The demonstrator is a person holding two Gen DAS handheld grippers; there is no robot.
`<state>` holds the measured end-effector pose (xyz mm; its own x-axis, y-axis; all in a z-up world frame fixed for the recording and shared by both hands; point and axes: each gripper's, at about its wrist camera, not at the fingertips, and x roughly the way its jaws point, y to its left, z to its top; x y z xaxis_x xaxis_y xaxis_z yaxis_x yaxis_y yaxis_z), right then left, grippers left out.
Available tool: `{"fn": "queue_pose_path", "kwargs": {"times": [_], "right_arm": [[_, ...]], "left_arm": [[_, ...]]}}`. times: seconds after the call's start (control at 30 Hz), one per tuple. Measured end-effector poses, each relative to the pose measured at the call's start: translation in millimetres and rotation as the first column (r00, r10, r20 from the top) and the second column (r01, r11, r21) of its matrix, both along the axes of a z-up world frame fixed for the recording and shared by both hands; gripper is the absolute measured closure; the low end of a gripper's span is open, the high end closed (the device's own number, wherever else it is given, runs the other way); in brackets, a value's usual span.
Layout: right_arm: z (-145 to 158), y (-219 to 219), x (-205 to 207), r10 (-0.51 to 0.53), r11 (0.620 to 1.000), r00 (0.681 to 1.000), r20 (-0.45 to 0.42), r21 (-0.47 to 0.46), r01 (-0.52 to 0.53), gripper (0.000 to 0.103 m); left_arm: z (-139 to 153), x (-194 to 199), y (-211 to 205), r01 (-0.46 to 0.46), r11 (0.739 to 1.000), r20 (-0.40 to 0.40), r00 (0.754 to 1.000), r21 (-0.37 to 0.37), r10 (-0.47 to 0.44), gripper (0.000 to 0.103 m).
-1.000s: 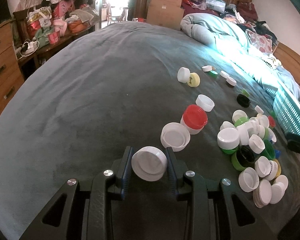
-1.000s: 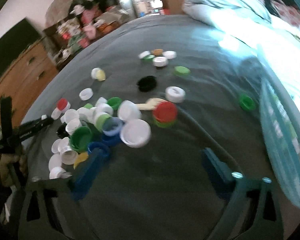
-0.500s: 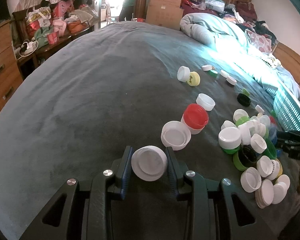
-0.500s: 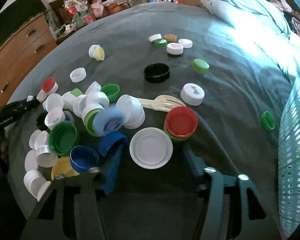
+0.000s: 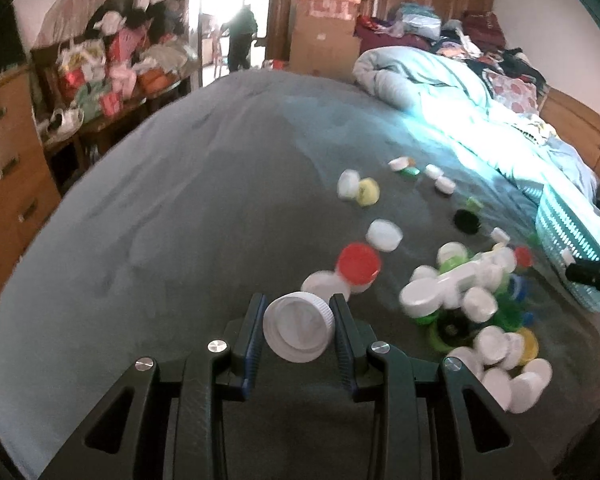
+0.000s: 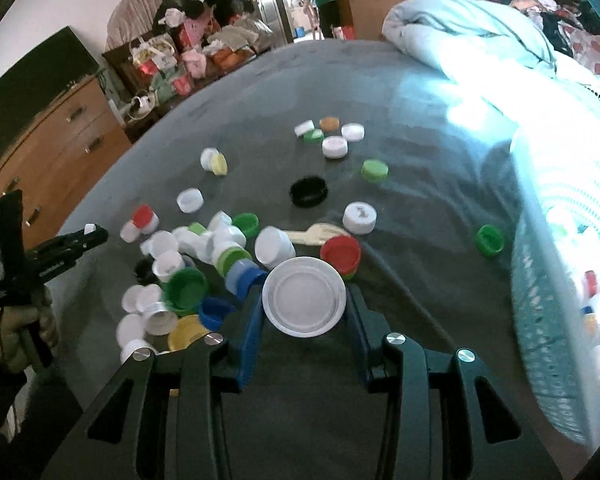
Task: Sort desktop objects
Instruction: 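Carry both white caps over the blue basket and release them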
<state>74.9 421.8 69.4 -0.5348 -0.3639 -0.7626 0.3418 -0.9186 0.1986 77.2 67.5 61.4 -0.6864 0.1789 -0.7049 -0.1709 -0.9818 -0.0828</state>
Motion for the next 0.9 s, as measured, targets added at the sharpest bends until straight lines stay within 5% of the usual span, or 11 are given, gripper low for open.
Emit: {"fn": "queue_pose_path", "kwargs": {"times": [0.2, 0.47, 0.7, 0.9], "right_arm": [[43.9, 19.1, 10.3, -0.018, 1.000, 0.997, -0.077, -0.023, 0.016, 0.068], [92.9, 59.0, 15.2, -0.071, 0.997, 0.981, -0.178, -0.031, 0.067, 0.068], [119.9, 99.2, 19.2, -0.143, 0.990, 0.961, -0.237, -0.049, 0.136, 0.068], [134.8, 134.7, 26.2, -0.205, 0.979, 0.944, -0.258, -0.066, 0.195, 0.068]], "left_arm": [[47.0, 1.5, 35.6, 0.048, 0.999, -0.050, 0.998, -0.020, -0.049, 0.069], [100.1, -10.7, 131.8, 0.191, 0.977, -0.103, 0.974, -0.095, -0.200, 0.069], [139.1, -19.1, 265.3, 0.378, 0.902, -0.131, 0.903, -0.209, -0.409, 0.069], [155.8, -20.4, 350.7, 0.461, 0.856, -0.124, 0.859, -0.232, -0.497, 0.069]]}}
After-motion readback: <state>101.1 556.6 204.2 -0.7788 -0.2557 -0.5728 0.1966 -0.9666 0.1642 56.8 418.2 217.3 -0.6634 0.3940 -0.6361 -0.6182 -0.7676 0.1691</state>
